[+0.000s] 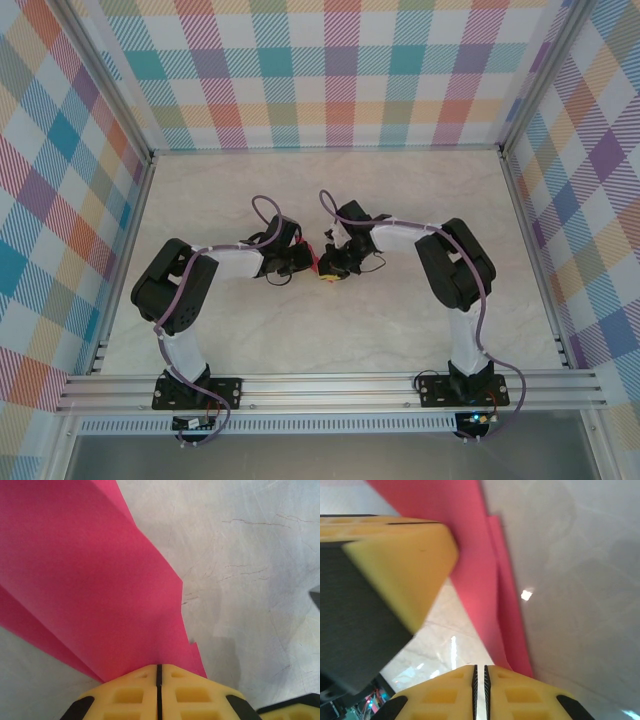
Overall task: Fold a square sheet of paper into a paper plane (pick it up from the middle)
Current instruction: Fold the wing for the fifth time at the center of the table.
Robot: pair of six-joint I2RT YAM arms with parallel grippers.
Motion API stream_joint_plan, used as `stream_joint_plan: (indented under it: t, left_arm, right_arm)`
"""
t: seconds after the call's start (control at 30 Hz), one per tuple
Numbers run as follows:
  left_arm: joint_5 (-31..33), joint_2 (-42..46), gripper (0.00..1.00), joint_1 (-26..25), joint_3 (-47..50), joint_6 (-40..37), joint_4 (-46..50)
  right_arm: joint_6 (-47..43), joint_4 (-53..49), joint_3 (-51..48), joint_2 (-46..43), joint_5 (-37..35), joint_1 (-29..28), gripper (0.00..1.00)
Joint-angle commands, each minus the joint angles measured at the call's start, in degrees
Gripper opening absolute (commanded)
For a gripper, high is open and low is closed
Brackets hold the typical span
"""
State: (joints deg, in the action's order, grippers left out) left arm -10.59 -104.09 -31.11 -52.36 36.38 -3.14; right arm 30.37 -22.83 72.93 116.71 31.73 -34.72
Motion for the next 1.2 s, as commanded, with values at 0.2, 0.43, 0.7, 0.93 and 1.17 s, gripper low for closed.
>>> stream_joint_plan:
  t: [0.2,0.43,0.7,0.93,1.17]
  left_arm:
    - [2.4,-2.3,0.11,-0.4,0.7,-1.2,7.5]
    - [0.4,-1.6,0.17,1.9,0.2,-3.2,5.0]
    - [-3.8,-2.0,0.20,5.8,0.5,-5.0,0.9]
    - [-6.6,-3.0,0.21,9.6,-1.0,-7.2,0.6]
    - [-7.3,-5.1,0.21,12.6,-3.9,-9.5,2.4]
  right_arm:
    - [-0.7,-1.1,-3.0,1.5,-2.2,0.7,0.12]
    - [-0.4,-2.8,-6.0,3.2,-4.0,1.4,0.09]
    - [-0.2,-3.6,-7.3,3.7,-4.8,1.7,0.08]
    - [-0.1,-4.2,-7.7,4.1,-5.1,1.8,0.07]
    - [-0.1,-4.5,-8.0,4.2,-5.2,1.9,0.07]
